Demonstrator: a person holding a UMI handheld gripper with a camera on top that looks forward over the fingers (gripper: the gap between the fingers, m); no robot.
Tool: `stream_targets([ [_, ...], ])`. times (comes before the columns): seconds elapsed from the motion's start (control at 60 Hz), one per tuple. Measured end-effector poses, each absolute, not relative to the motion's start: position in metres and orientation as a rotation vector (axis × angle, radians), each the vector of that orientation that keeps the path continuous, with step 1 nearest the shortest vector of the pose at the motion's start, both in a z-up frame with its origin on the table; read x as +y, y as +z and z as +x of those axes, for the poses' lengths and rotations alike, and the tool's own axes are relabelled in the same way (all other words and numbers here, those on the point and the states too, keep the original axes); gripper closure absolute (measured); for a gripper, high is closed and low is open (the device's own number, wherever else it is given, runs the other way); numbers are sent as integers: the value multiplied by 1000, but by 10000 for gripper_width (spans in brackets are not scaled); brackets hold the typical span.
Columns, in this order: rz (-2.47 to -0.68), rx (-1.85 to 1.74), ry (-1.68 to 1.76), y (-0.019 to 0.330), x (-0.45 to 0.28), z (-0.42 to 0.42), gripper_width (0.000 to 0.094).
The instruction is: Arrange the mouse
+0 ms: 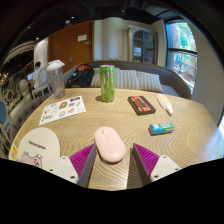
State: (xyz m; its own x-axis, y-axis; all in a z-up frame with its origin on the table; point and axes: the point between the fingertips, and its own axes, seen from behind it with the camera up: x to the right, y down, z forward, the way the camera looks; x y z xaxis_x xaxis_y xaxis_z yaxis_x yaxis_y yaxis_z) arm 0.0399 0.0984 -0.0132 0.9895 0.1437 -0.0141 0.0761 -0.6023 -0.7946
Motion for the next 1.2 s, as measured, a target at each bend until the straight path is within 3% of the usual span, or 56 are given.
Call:
stream_targets([
  [0.3, -2200, -134, 89, -13, 134, 33, 317],
  [0.383, -2201, -79, 79, -14, 136, 36, 424],
  [0.567, -2283, 38, 31, -11, 129, 31, 544],
  [0.733, -2086, 30, -2, 97, 91, -30, 571],
  [0.8, -2069, 41, 19, 111, 62, -72, 573],
  [1.05, -2238, -61, 62, -11, 6, -176, 550],
  [1.133, -2187, -75, 25, -8, 6, -175, 494],
  [1.2, -2260, -61, 62, -12, 1, -175, 431],
])
